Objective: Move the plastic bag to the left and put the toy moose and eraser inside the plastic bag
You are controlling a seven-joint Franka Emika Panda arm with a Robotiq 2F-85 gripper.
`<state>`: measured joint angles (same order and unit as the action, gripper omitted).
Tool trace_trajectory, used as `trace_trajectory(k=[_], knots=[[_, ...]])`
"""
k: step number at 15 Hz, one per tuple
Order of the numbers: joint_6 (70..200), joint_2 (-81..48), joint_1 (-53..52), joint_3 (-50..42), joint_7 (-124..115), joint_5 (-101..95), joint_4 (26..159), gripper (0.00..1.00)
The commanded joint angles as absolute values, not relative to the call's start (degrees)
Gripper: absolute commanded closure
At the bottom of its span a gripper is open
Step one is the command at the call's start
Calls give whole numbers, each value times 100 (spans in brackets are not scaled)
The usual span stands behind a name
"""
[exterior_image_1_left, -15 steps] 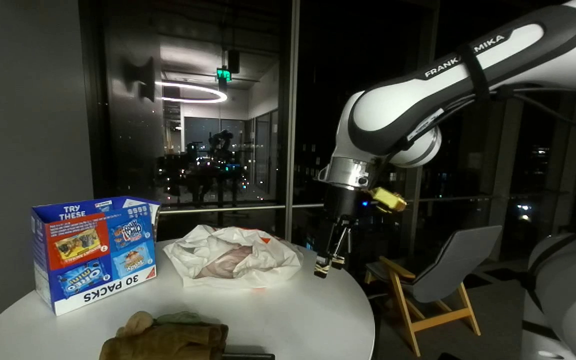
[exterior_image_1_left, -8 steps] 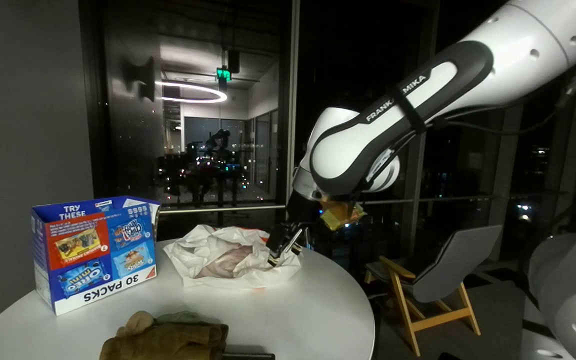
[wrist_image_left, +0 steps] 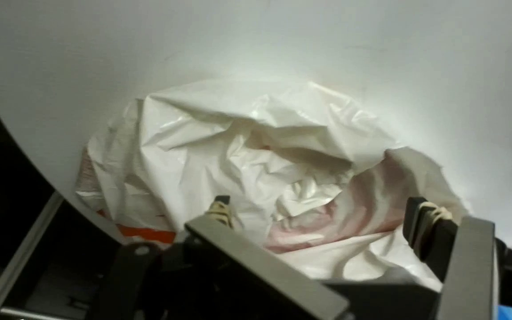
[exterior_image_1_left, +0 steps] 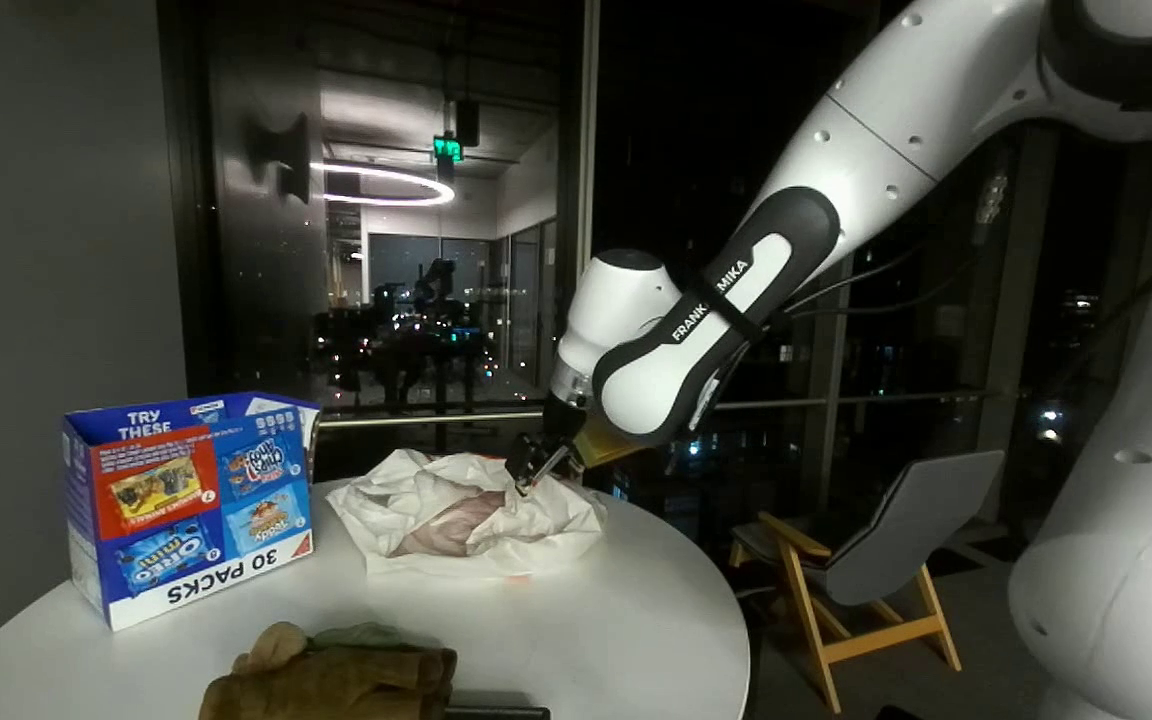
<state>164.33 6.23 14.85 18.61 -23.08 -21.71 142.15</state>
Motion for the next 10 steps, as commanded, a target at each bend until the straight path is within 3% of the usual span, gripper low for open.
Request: trace_trajectory(k=[1,10], knots=[[15949,245,2089,2417,-3857,-3341,13406,0],[14606,-1435,1410,2594,-5089,-4453,11841,0]])
